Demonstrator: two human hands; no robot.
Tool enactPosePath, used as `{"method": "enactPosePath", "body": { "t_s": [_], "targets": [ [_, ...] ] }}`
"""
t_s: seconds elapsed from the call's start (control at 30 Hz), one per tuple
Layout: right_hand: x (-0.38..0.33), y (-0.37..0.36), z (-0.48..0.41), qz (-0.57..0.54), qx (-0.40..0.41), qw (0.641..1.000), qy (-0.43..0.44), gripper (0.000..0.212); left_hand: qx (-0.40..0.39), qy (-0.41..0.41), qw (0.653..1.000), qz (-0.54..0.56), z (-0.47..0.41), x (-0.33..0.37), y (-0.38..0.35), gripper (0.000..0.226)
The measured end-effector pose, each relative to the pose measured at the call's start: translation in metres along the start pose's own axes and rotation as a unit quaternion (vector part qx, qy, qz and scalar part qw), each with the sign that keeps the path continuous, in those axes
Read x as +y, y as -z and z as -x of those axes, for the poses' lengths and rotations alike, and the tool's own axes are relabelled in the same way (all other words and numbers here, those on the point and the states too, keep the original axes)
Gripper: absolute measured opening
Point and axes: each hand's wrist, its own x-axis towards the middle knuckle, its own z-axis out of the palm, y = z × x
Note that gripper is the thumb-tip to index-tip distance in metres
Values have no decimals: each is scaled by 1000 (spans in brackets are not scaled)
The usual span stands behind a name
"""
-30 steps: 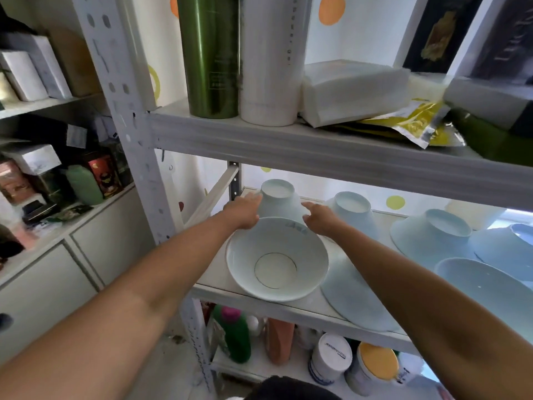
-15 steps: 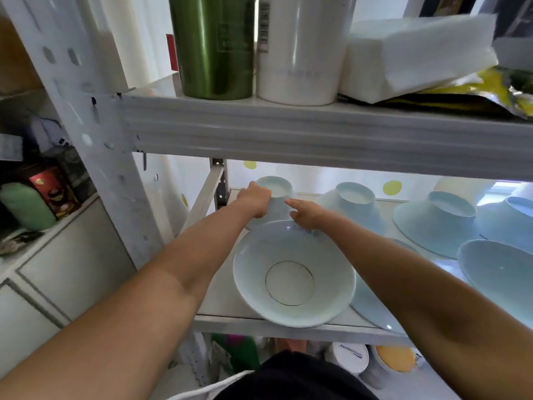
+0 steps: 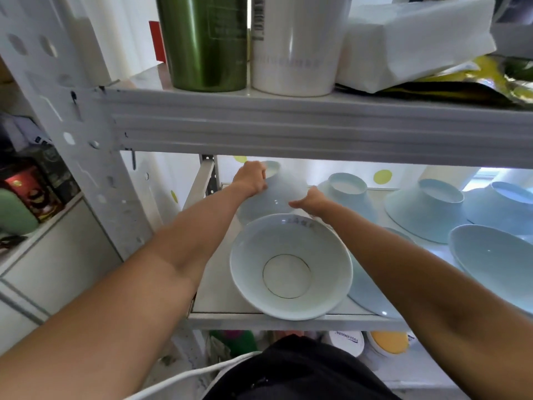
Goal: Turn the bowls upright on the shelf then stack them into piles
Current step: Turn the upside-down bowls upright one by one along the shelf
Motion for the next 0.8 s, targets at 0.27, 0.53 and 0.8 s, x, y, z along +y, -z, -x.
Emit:
{"method": "enactPosePath", "body": {
  "t_s": [0.27, 0.53, 0.8],
  "targets": [
    [-25, 21, 23, -246, 8, 968, 38, 39, 60, 192, 865, 460, 14, 28, 10, 31],
    [-30, 28, 32, 144, 172, 953, 202, 25, -6, 212, 823, 528, 42, 26, 9, 28],
    [-32, 7, 52, 360, 154, 865, 314, 44, -44, 274, 682, 677, 61, 30, 5, 73]
  ]
}}
